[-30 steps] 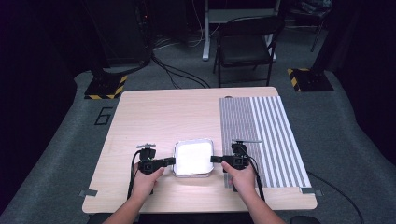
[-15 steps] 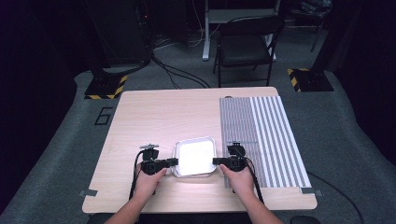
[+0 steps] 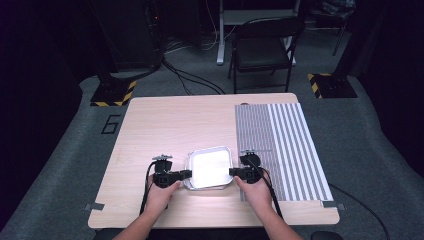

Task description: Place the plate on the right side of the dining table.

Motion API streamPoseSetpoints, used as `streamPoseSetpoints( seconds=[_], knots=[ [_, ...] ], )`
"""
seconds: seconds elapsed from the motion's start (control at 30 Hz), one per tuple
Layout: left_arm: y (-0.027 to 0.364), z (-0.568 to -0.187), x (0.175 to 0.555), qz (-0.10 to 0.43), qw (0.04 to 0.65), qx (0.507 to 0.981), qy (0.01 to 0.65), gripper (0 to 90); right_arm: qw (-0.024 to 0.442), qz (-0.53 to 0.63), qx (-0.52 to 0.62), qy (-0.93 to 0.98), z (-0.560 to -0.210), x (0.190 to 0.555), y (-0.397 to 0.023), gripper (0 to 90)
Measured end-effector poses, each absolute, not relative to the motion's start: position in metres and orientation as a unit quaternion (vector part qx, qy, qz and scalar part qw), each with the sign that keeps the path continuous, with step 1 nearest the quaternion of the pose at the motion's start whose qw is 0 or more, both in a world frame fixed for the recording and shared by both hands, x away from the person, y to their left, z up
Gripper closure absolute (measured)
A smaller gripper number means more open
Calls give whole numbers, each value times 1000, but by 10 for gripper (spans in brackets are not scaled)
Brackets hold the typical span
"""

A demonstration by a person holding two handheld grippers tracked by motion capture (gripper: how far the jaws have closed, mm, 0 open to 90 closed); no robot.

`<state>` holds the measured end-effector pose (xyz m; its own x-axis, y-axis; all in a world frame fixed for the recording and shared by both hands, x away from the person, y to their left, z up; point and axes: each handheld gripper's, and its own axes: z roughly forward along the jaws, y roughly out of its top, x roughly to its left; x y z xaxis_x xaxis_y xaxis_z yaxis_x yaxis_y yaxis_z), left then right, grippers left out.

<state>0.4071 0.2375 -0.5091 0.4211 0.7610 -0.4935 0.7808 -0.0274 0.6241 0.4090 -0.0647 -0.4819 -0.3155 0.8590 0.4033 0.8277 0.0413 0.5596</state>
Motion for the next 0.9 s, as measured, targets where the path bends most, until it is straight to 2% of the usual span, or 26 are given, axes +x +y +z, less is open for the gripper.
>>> streamPoseSetpoints(
  seconds=[0.27, 0.5, 0.9],
  knots=[
    [234, -510, 406, -8, 440, 718, 540, 792, 38, 348, 577, 738, -477, 410, -63, 815],
    [230, -511, 405, -10, 436, 719, 542, 784, 35, 350, 593, 725, -476, 412, -65, 853],
    [224, -508, 402, -6, 420, 719, 554, 770, 33, 370, 598, 710, -480, 408, -71, 856]
  ],
)
